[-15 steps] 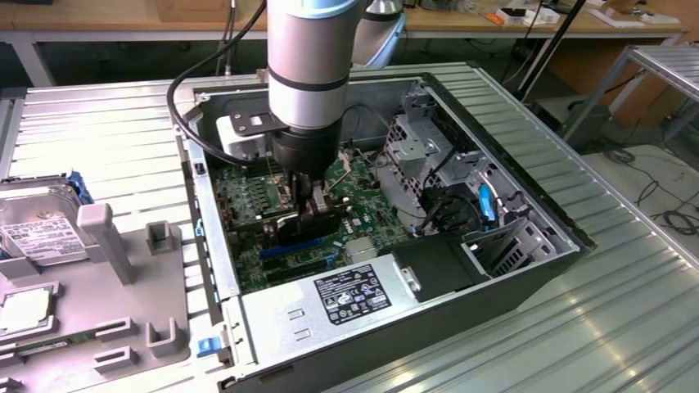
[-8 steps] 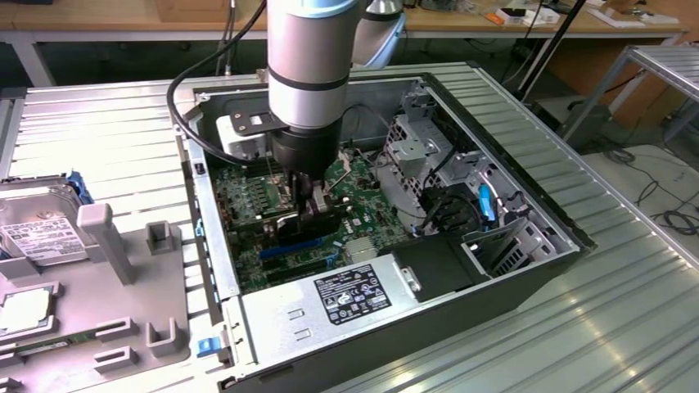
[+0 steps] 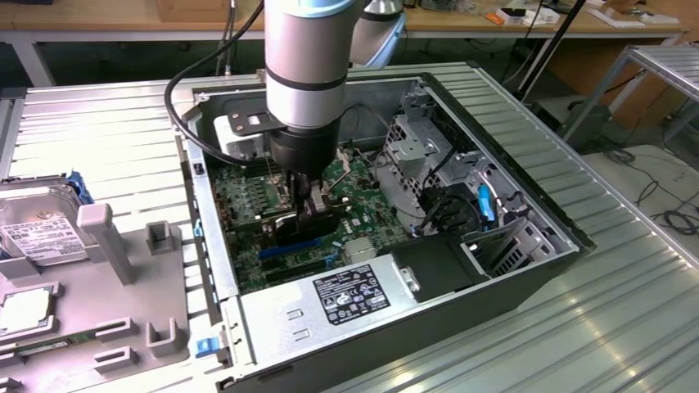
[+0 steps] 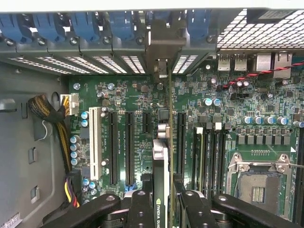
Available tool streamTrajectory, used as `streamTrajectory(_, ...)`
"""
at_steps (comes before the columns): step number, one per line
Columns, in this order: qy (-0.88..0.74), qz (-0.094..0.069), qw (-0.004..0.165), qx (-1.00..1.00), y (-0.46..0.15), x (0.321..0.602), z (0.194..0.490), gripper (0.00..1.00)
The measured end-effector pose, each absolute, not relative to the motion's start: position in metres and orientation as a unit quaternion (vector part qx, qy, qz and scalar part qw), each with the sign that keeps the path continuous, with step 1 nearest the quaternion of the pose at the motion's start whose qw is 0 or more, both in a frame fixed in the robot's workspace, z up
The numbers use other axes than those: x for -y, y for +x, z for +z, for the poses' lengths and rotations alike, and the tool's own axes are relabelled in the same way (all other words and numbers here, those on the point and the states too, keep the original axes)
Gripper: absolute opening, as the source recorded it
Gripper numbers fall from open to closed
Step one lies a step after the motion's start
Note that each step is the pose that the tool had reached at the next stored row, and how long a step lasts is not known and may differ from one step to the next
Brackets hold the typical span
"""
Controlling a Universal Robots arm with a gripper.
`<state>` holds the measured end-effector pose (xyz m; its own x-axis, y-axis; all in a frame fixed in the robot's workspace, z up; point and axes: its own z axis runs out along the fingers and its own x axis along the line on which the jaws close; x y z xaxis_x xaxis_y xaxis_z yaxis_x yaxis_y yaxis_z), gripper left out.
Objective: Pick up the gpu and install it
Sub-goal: 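Insert the gpu into the slot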
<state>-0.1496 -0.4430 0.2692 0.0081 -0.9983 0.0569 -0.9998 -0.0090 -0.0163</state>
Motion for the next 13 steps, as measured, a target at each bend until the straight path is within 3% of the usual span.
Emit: streamTrajectory(13,0.71,0.029,0.011,0.704,-0.1495,0.443,0.2668,0.27)
